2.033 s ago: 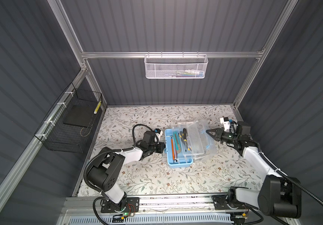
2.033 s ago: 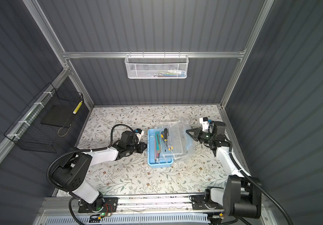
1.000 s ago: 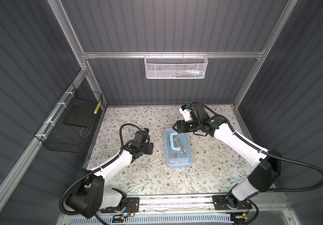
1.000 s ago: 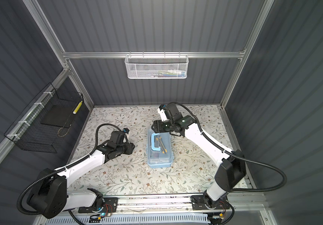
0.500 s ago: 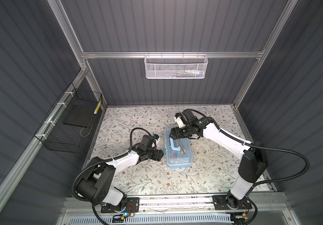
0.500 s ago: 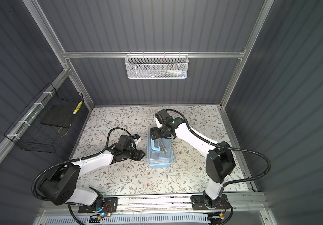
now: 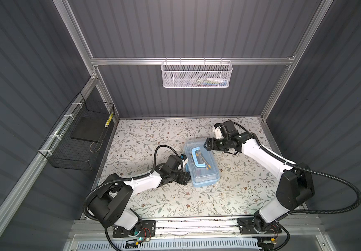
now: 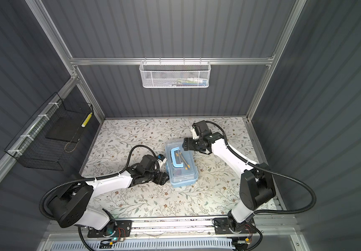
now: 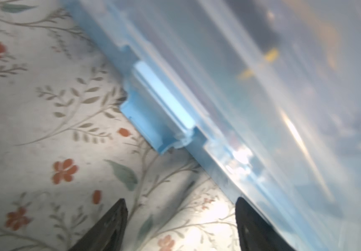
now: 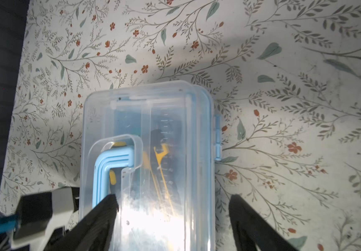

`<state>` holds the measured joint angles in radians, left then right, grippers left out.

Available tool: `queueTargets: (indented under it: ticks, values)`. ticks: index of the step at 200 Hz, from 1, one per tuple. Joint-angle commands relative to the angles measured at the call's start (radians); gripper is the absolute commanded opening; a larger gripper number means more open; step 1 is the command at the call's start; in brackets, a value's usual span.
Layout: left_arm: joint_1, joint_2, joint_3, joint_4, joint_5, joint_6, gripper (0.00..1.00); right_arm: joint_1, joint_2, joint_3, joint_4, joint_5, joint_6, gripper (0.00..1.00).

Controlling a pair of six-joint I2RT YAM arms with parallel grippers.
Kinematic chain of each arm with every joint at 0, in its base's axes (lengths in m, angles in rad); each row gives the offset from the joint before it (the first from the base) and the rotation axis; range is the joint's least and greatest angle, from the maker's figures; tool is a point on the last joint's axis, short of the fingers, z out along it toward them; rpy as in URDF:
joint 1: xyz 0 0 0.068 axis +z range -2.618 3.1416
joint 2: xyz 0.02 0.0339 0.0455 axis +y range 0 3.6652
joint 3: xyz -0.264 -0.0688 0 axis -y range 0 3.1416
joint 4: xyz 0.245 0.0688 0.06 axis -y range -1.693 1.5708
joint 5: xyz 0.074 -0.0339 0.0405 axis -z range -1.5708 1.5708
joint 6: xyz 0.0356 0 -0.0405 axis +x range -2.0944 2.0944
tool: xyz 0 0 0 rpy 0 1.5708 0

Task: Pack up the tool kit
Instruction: 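Press the lid down with the right gripper while the left gripper steadies the box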

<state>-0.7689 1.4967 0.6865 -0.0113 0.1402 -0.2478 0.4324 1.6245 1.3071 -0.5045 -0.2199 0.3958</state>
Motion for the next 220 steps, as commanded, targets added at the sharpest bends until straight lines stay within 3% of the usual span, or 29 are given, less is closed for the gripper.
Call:
queueTargets:
  ticks: [1, 21, 34, 54, 64, 99, 117, 174, 220]
  values:
    - [-0.061, 0.015, 0.027, 0.079, 0.015, -0.044, 0.79, -0.034, 0.040, -0.012, 0.111, -0.213, -0.015, 0.83]
    - [-0.085, 0.013, 0.010, 0.092, -0.035, -0.047, 0.84, -0.079, 0.057, -0.027, 0.220, -0.367, -0.013, 0.82]
    - [-0.084, 0.002, -0.003, 0.035, -0.135, -0.038, 0.89, -0.107, 0.063, -0.032, 0.261, -0.437, -0.003, 0.82]
    - [-0.083, -0.047, -0.060, -0.001, -0.314, -0.031, 0.99, -0.124, 0.067, -0.031, 0.275, -0.436, -0.012, 0.82]
    - [-0.081, -0.063, -0.082, 0.005, -0.374, -0.023, 1.00, -0.123, 0.072, -0.024, 0.266, -0.430, -0.030, 0.82]
    - [-0.081, -0.004, -0.046, 0.055, -0.465, 0.020, 0.99, -0.123, 0.092, -0.021, 0.285, -0.451, -0.033, 0.81]
    - [-0.080, 0.032, -0.036, 0.127, -0.455, 0.031, 0.99, -0.124, 0.085, -0.039, 0.313, -0.470, -0.025, 0.81]
    - [-0.075, 0.112, -0.038, 0.299, -0.282, 0.047, 0.99, -0.123, 0.070, -0.074, 0.330, -0.476, -0.027, 0.81]
    - [-0.069, 0.168, -0.015, 0.339, -0.314, 0.035, 0.99, -0.123, 0.081, -0.088, 0.353, -0.477, -0.011, 0.81]
